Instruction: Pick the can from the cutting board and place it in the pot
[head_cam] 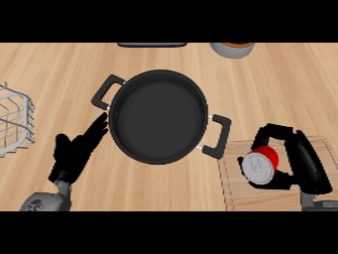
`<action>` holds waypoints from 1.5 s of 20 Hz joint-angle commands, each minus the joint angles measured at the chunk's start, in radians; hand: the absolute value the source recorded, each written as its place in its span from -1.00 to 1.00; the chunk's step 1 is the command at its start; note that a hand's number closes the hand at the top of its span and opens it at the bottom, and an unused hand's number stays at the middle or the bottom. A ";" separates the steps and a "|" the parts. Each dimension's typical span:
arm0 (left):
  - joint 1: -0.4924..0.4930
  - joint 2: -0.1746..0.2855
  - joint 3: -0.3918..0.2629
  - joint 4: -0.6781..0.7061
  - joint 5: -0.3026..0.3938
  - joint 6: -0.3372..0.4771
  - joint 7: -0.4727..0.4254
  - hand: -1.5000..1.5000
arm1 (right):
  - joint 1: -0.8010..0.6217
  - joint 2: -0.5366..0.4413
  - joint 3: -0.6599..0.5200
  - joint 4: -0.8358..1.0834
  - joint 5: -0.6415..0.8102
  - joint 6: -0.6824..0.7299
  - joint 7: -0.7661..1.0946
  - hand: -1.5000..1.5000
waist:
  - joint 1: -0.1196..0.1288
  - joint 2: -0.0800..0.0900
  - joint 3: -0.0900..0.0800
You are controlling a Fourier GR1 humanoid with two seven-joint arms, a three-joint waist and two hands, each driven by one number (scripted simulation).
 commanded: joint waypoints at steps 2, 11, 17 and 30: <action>0.022 0.006 0.006 0.006 0.000 -0.032 -0.029 0.00 | -0.152 -0.003 0.033 -0.111 0.105 0.065 0.283 1.00 | 0.008 0.002 0.000; -0.056 -0.037 -0.002 0.043 -0.028 -0.006 0.011 0.00 | -0.502 0.154 0.170 0.105 0.293 0.168 0.555 1.00 | 0.013 0.005 0.001; 0.013 -0.016 0.011 -0.013 -0.023 -0.025 0.005 0.00 | -0.711 0.258 0.162 0.377 0.371 0.175 0.567 1.00 | 0.021 0.005 0.001; -0.059 -0.015 0.018 0.056 -0.026 -0.052 -0.013 0.00 | -0.915 0.278 0.320 0.825 0.407 0.370 0.814 1.00 | 0.053 0.013 0.000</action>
